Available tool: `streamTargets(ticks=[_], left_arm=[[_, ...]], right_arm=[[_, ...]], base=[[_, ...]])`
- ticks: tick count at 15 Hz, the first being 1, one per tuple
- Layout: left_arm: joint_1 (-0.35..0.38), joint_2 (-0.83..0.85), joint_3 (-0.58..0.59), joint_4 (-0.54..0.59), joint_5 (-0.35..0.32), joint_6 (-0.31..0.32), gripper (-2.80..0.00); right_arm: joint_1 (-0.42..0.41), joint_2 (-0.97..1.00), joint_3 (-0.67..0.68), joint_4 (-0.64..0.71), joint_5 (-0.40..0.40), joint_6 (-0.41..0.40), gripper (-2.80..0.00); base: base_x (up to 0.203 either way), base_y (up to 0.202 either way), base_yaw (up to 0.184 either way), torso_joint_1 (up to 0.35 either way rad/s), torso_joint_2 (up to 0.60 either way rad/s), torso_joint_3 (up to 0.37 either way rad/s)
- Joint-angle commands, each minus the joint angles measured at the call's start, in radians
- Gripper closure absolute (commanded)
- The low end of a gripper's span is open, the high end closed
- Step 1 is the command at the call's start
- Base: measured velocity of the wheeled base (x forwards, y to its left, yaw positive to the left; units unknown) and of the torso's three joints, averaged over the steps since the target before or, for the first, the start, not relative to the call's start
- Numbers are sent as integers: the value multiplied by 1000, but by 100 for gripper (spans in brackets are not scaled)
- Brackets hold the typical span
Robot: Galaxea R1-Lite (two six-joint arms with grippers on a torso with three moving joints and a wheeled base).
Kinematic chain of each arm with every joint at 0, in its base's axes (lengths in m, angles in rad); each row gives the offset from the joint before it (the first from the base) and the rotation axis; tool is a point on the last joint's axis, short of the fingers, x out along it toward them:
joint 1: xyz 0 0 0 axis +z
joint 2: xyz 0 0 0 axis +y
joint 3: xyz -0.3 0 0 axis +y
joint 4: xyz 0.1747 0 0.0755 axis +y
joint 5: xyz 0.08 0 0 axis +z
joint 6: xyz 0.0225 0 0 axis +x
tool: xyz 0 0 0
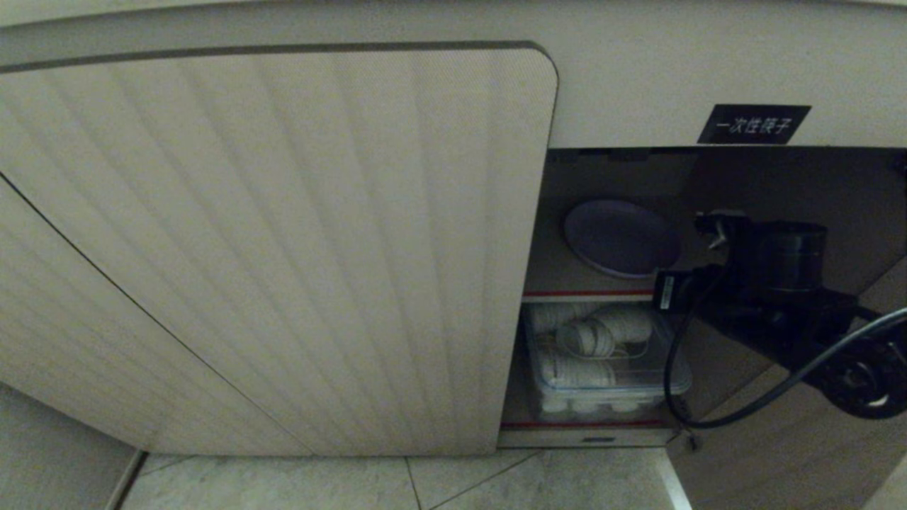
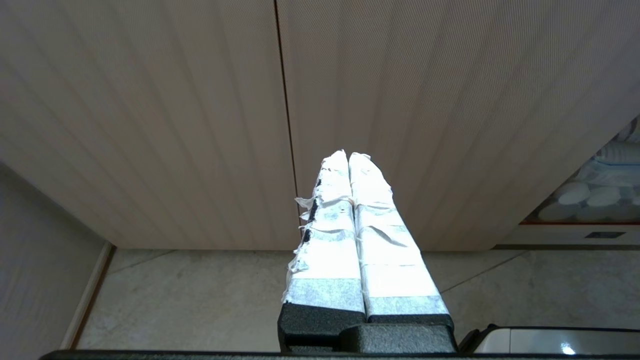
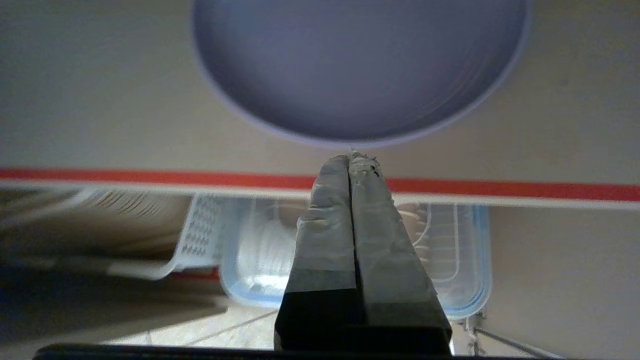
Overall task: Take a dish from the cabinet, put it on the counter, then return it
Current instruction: Take the plate from the cabinet
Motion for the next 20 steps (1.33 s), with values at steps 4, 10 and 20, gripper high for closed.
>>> streamTargets(ticks=[4,10,20], left_arm=[[0,0,0,0,0,-1,0],[0,0,0,0,0,-1,0],[0,0,0,0,0,-1,0]], right_arm=[[1,80,-99,-3,-65,1,0],[-5,140,-172,-2,-88,-3,0],[-28,166,-222,-2,-88,-23,0]], base=[[0,0,0,0,0,0],[0,0,0,0,0,0],[0,0,0,0,0,0]])
